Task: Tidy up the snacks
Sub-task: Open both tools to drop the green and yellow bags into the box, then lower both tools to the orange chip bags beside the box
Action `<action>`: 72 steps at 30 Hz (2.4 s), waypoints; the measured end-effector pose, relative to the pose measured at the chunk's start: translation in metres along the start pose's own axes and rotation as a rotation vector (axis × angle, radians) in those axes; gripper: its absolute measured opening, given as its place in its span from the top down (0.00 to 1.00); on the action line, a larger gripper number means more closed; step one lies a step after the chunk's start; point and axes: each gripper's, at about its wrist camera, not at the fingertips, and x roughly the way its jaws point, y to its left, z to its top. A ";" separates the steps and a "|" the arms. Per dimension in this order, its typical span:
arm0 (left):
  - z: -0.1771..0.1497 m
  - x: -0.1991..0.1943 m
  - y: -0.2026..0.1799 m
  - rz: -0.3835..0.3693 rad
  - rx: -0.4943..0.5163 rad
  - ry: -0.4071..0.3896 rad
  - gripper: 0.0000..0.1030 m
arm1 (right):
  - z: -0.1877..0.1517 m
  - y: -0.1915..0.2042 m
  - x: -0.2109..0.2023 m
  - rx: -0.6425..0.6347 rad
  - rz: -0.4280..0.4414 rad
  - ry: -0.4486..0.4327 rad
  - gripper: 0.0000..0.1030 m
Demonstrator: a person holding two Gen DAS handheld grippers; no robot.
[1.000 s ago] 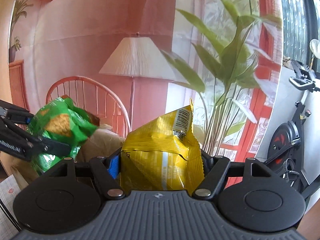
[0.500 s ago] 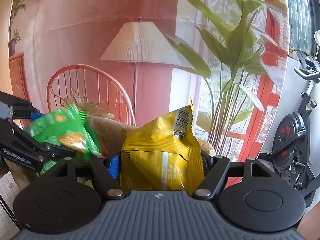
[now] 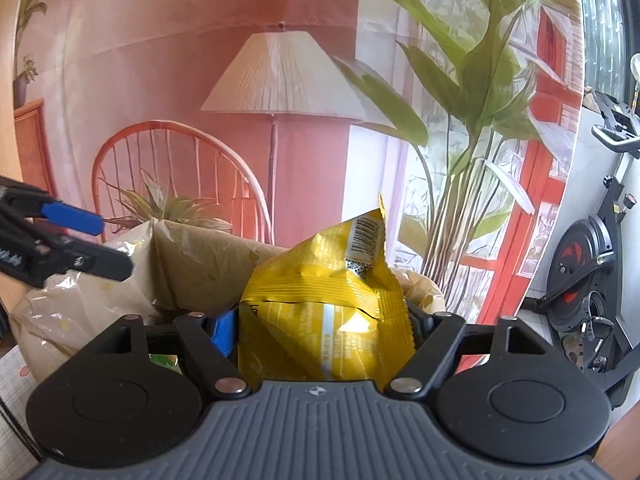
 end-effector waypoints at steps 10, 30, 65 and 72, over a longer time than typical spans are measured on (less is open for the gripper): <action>-0.008 -0.023 0.004 -0.011 -0.036 -0.021 0.17 | 0.003 -0.003 -0.024 0.044 -0.030 -0.020 0.12; -0.040 -0.053 0.011 -0.002 -0.090 -0.011 0.17 | -0.022 0.004 -0.018 0.078 -0.053 0.167 0.72; -0.088 -0.104 0.033 -0.093 -0.118 -0.031 0.17 | -0.041 0.022 -0.102 0.225 0.086 0.062 0.71; -0.112 -0.120 0.039 -0.096 -0.129 -0.044 0.17 | -0.077 0.039 -0.130 0.260 0.107 0.042 0.69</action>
